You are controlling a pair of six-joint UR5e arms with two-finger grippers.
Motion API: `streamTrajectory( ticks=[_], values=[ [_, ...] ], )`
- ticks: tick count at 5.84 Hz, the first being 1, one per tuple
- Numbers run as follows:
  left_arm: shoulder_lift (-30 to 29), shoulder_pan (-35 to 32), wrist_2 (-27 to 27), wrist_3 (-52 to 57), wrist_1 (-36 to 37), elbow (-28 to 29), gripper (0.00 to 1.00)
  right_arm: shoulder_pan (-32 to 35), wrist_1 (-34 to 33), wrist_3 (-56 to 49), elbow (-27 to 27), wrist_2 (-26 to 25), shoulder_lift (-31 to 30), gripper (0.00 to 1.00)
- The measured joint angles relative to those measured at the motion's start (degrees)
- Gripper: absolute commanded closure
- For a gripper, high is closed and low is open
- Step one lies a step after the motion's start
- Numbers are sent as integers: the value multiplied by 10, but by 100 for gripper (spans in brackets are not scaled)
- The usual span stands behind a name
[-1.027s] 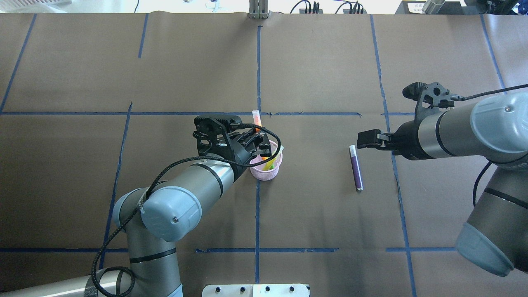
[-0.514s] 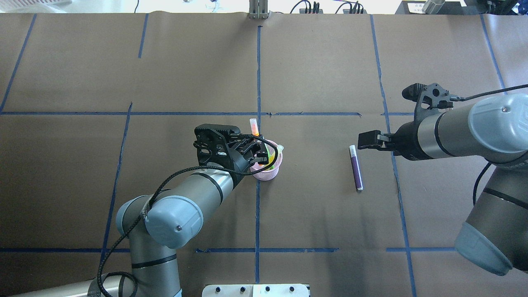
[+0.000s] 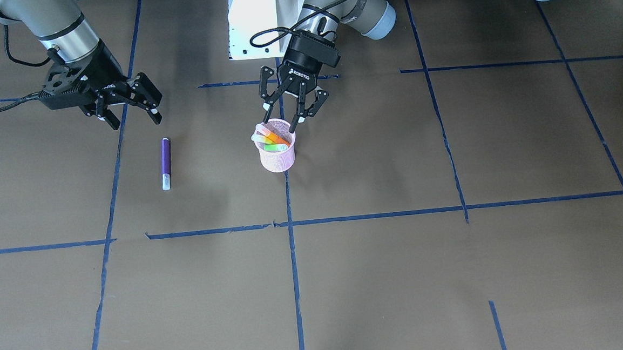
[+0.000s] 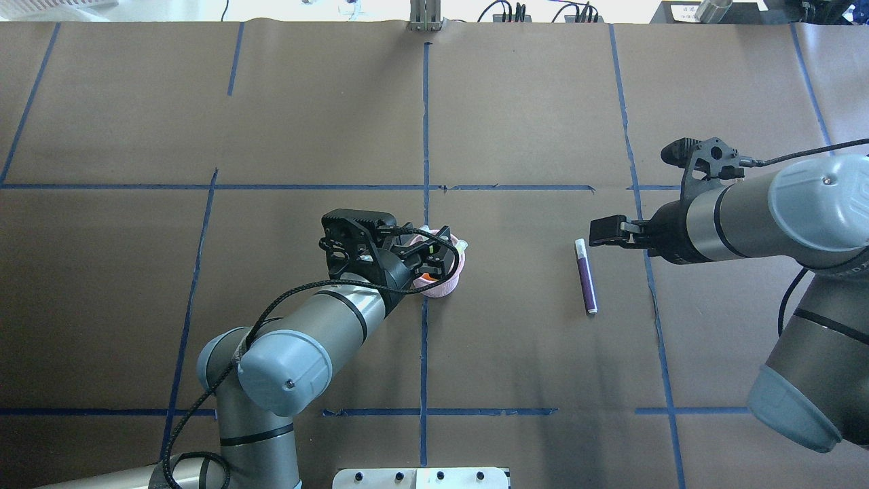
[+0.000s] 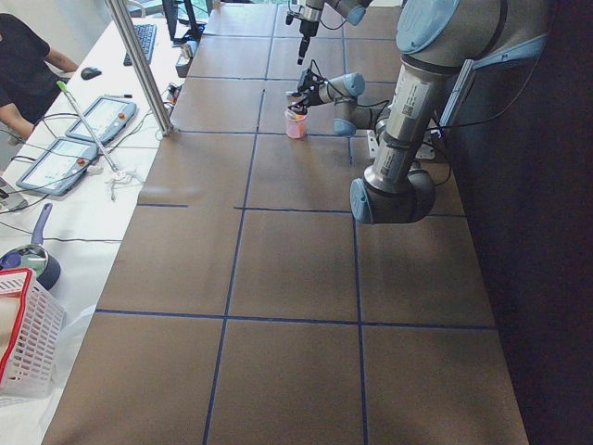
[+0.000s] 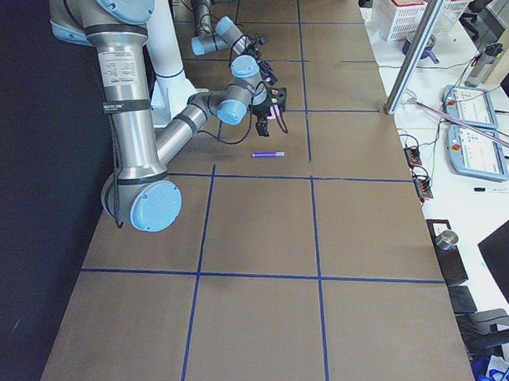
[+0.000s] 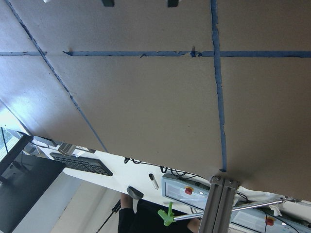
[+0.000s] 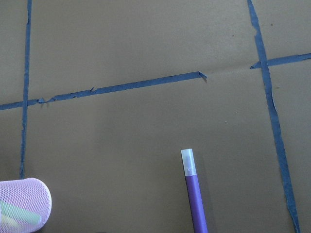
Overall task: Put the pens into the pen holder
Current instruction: 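Lower the orange highlighter into the cup and open the left gripper, then withdraw the left gripper while the right gripper lowers and grasps the purple marker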
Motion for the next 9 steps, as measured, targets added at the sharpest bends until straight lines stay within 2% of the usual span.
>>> streamTrajectory(
  ticks=[2,3,4,5,7,9],
  values=[
    [0,-3,-13,16,1,-7,0,10,-1,-33,-10,14,-2,0],
    [2,-13,-31,48,5,-8,0,38,-2,-78,-35,59,-3,0],
    [7,-37,-67,75,21,-8,0,78,-4,-132,-77,136,1,0],
    [14,-78,-150,84,71,-10,0,102,-7,-166,-120,188,19,0],
    [29,-169,-331,94,200,-22,0,102,-10,-155,-184,213,68,0],
    [73,-214,-414,115,232,-64,0,67,-21,-123,-222,214,104,1]
  ],
)
